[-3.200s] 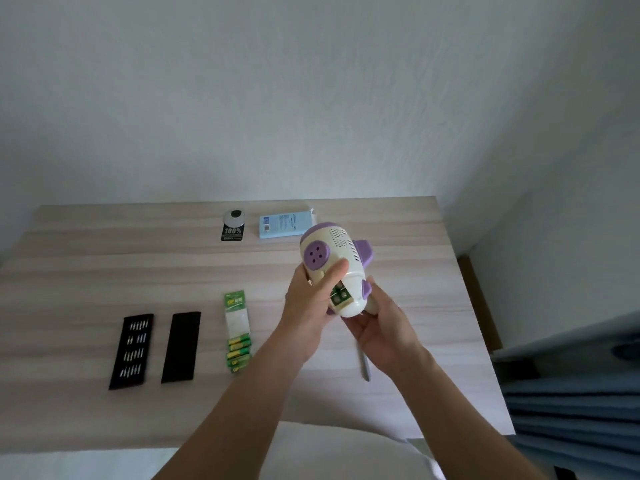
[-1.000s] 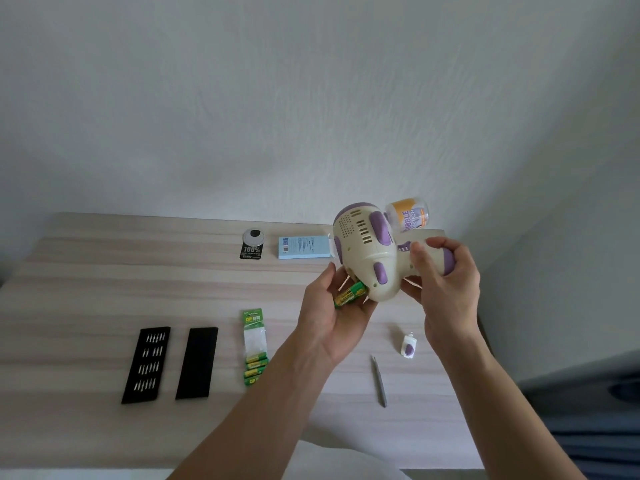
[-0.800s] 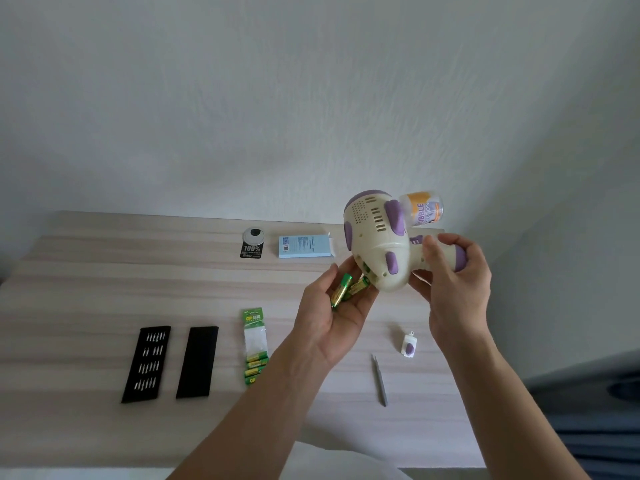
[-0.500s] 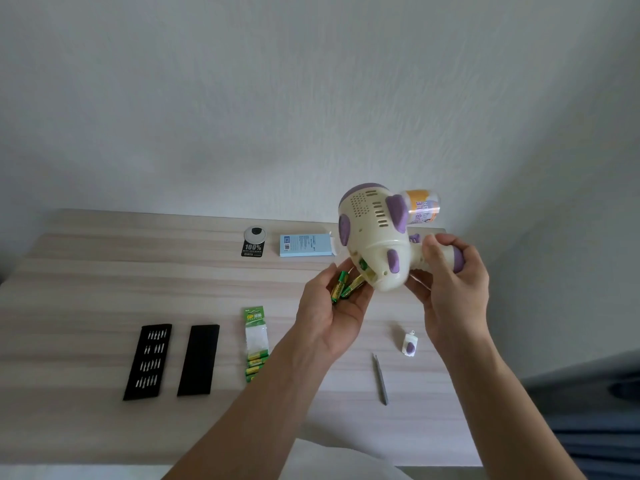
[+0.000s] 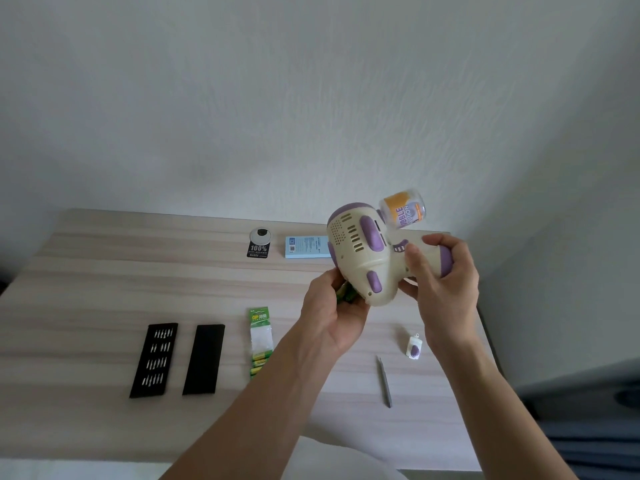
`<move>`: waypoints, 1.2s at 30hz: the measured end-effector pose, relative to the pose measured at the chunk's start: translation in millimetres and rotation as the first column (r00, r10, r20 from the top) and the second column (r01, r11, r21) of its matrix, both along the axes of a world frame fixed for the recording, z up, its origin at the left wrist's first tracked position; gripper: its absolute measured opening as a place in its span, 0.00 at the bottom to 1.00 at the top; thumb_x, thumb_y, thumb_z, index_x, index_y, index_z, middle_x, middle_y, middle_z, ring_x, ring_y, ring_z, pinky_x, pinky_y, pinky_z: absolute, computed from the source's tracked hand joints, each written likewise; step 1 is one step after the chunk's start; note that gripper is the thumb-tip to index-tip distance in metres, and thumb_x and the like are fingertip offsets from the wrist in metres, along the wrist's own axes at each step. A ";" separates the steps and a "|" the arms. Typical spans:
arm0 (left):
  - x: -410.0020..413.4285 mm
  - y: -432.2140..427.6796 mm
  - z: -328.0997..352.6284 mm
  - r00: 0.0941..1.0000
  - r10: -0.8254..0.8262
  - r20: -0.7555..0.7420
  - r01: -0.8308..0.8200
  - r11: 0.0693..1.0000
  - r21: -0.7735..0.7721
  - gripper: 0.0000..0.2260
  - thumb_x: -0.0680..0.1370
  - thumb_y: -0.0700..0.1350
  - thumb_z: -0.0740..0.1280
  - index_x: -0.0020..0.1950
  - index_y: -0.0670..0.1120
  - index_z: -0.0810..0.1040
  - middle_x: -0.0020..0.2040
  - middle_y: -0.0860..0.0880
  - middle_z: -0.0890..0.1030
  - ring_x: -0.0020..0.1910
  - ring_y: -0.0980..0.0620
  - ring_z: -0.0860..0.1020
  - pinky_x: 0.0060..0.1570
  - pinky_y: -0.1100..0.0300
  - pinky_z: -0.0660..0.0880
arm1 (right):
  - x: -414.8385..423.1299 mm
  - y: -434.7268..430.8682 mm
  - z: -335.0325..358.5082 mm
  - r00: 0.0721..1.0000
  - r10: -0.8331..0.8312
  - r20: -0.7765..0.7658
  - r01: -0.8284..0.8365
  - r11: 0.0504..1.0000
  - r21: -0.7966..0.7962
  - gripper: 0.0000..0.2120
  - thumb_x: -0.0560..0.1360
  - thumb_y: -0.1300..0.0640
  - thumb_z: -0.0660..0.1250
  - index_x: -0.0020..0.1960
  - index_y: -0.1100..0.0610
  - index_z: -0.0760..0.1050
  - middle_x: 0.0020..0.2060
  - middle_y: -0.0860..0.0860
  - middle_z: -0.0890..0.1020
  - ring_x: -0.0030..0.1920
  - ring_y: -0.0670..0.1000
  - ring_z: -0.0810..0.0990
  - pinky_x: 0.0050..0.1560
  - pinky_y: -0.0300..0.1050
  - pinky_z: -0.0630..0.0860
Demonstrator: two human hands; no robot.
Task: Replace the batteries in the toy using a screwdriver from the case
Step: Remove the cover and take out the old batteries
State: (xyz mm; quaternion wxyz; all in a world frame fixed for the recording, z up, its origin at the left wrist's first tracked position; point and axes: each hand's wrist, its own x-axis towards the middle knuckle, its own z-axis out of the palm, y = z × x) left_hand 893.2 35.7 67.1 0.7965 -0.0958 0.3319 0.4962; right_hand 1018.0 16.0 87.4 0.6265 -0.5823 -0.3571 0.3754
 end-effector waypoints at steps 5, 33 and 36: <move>-0.6 0.7 0.1 1.000 -0.010 0.000 0.010 1.000 -0.007 0.13 0.81 0.36 0.59 0.61 0.38 0.79 0.47 0.39 0.85 0.43 0.45 0.83 0.37 0.56 0.83 | 0.8 1.2 -0.8 0.999 0.005 0.048 -0.006 1.000 0.014 0.08 0.78 0.62 0.70 0.54 0.55 0.74 0.49 0.55 0.83 0.44 0.53 0.85 0.38 0.48 0.84; -9.3 -1.9 -16.3 0.998 -0.064 -0.025 0.062 0.997 -0.048 0.10 0.81 0.42 0.66 0.56 0.37 0.82 0.49 0.40 0.86 0.45 0.47 0.85 0.44 0.53 0.84 | 9.6 7.4 0.2 0.997 -0.080 0.004 0.080 0.996 0.034 0.07 0.78 0.59 0.70 0.55 0.56 0.74 0.49 0.55 0.82 0.45 0.52 0.85 0.37 0.46 0.83; -17.1 -4.0 -30.8 1.000 -0.019 -0.010 0.018 0.996 -0.086 0.13 0.81 0.42 0.66 0.61 0.35 0.80 0.57 0.39 0.84 0.57 0.45 0.83 0.48 0.49 0.83 | 11.1 5.7 -16.1 0.991 -0.105 -0.081 0.101 0.994 -0.050 0.07 0.78 0.59 0.69 0.55 0.56 0.74 0.50 0.57 0.82 0.46 0.56 0.84 0.41 0.52 0.84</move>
